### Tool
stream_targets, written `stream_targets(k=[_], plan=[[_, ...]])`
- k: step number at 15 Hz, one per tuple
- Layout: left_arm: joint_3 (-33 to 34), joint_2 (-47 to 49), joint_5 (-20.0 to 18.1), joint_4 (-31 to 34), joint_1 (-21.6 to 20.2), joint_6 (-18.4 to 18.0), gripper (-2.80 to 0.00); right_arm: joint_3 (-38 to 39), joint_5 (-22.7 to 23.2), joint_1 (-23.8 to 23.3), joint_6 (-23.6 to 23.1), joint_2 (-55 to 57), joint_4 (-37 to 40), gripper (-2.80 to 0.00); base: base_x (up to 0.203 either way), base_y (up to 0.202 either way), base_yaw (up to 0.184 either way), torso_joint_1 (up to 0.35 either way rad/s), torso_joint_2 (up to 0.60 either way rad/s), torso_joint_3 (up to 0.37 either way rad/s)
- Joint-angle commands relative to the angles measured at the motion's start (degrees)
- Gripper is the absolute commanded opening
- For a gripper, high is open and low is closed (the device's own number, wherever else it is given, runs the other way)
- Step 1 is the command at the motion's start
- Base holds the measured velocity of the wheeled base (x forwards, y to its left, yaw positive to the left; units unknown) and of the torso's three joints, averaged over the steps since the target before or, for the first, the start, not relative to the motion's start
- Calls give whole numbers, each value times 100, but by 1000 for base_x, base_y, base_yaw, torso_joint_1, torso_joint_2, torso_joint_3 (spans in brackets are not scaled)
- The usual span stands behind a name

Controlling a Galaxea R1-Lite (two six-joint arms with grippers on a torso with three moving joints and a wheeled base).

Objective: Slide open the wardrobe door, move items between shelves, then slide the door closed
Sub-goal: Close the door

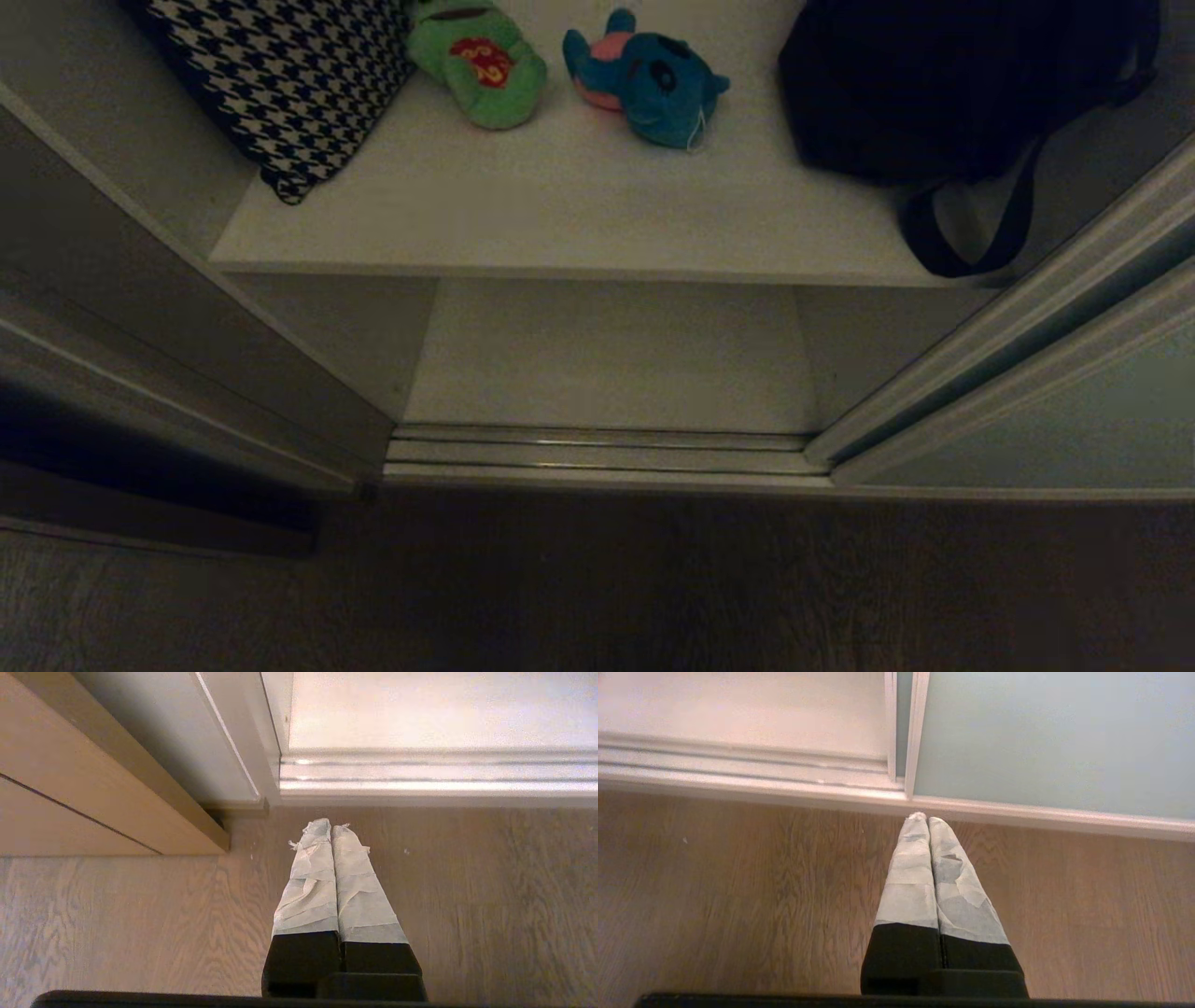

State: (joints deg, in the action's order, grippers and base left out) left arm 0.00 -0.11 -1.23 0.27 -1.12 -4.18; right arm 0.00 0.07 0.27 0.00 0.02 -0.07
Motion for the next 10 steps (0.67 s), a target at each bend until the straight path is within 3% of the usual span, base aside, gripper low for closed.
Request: stream_targets(k=[1, 10], plan=[[0, 29, -9, 0, -2, -4, -280, 0, 1, 8, 0, -20, -1, -280, 0, 0, 0, 2, 2, 206], [0, 29, 9, 8, -2, 5, -280, 0, 1, 8, 0, -20, -1, -280, 0, 0, 0, 2, 2, 201]])
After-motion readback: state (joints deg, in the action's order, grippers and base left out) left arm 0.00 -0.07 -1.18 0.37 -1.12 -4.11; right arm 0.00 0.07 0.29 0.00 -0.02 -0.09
